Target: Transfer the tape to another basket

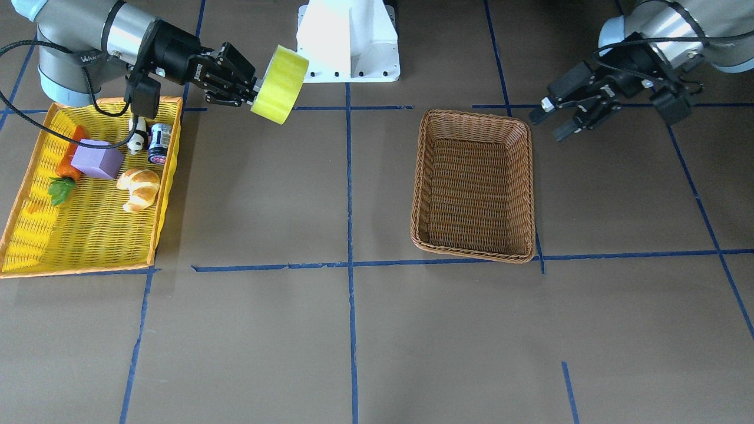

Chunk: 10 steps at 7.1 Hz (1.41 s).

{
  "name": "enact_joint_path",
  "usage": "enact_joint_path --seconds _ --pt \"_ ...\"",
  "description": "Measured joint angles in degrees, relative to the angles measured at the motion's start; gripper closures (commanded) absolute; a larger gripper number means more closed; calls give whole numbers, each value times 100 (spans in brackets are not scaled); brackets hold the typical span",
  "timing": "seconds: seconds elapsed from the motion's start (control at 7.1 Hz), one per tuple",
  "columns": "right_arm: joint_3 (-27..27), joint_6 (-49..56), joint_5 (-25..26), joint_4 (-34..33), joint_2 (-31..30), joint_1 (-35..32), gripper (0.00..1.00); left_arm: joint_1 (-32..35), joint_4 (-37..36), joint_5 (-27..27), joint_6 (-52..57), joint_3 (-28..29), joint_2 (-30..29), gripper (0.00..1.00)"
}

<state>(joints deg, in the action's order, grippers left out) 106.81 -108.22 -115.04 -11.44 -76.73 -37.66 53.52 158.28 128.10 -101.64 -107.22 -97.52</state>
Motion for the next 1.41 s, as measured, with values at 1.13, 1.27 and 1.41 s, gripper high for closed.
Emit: enact_joint_path --seconds 1.13,1.27,1.41 --pt "312 -330 -44 16 691 1018 99 -1220 2141 -841 -3859 -185 -973 0" --pt "324 -329 -45 18 693 1061 99 -1253 2239 -941 -4099 -188 -1067 0" --pt "331 -326 -45 19 694 1105 99 -1398 2299 -1204 -4290 -184 -1153 0"
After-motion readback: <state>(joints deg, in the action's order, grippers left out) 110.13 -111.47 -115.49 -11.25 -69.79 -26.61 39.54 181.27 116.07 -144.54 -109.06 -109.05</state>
